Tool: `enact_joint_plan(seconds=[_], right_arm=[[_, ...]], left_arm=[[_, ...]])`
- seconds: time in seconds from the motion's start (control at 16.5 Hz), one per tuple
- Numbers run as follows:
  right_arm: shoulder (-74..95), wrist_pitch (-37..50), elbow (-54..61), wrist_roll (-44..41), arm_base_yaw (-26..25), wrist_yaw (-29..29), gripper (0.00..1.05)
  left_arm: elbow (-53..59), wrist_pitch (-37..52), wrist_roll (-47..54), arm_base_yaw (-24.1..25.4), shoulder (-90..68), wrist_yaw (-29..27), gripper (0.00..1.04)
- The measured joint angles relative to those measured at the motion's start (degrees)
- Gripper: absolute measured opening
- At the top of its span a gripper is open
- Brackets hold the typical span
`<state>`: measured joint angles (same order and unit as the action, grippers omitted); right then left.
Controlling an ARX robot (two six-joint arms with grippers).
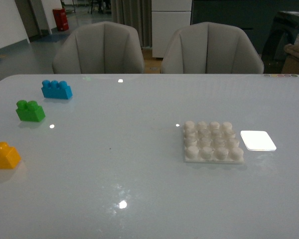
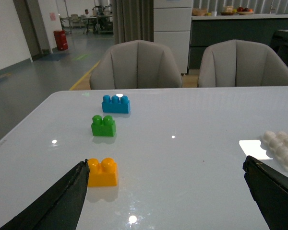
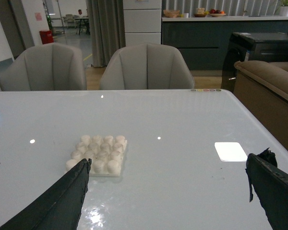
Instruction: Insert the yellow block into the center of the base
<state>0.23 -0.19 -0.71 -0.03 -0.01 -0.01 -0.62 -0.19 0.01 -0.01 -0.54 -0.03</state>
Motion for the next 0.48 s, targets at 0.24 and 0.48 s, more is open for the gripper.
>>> enact_joint_plan(seconds=[0.24,0.48], right_arm=[[4.28,-3.13,-1.42,3.67,0.24,2.64,0.98],[31.17,21.79,-11.28,6.43,-4.22,-0.87,0.98]], left_arm=[[0.00,0.00,0.00,0.00,0.00,-0.02,0.98],[0.00,0.00,0.00,0.00,0.00,0.00,0.98]])
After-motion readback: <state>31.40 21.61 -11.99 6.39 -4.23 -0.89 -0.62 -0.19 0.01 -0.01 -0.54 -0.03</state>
